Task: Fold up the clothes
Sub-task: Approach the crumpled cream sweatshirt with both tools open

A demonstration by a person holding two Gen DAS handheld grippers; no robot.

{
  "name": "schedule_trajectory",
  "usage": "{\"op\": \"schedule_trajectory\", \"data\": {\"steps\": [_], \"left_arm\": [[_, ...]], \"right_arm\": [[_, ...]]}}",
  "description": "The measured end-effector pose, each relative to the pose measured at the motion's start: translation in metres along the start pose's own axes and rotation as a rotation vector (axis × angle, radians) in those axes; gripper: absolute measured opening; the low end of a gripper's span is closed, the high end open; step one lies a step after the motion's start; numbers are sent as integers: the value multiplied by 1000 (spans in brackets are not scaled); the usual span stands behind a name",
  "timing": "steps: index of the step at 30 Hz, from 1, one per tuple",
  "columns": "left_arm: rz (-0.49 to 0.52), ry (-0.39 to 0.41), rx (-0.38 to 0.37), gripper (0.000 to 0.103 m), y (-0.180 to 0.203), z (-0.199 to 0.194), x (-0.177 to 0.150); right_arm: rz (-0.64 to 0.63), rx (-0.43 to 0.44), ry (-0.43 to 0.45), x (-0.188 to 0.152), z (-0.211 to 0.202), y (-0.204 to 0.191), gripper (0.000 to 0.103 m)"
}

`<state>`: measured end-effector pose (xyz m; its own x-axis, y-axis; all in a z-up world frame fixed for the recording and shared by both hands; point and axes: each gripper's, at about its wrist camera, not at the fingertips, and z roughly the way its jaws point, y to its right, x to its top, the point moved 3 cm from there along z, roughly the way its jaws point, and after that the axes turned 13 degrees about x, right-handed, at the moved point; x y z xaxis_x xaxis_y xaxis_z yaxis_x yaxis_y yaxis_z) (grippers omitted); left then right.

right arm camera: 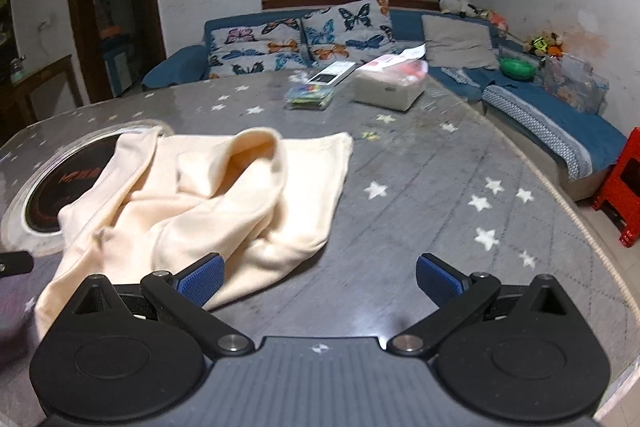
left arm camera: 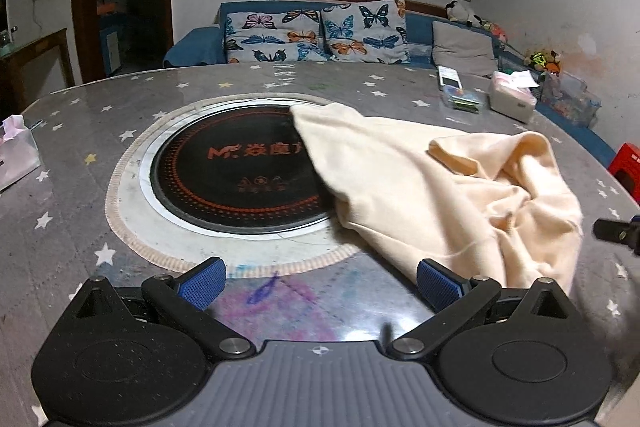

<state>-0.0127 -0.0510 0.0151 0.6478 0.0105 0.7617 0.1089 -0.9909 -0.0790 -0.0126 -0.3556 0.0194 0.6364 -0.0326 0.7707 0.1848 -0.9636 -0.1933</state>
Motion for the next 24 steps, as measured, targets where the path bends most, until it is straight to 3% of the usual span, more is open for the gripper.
{"op": "schedule_trajectory", "data": {"steps": [24], "left_arm": [[-6, -61, -34, 103, 20, -25, -11]], "right_arm": [[-2, 83, -71, -31, -16, -55, 103]]}}
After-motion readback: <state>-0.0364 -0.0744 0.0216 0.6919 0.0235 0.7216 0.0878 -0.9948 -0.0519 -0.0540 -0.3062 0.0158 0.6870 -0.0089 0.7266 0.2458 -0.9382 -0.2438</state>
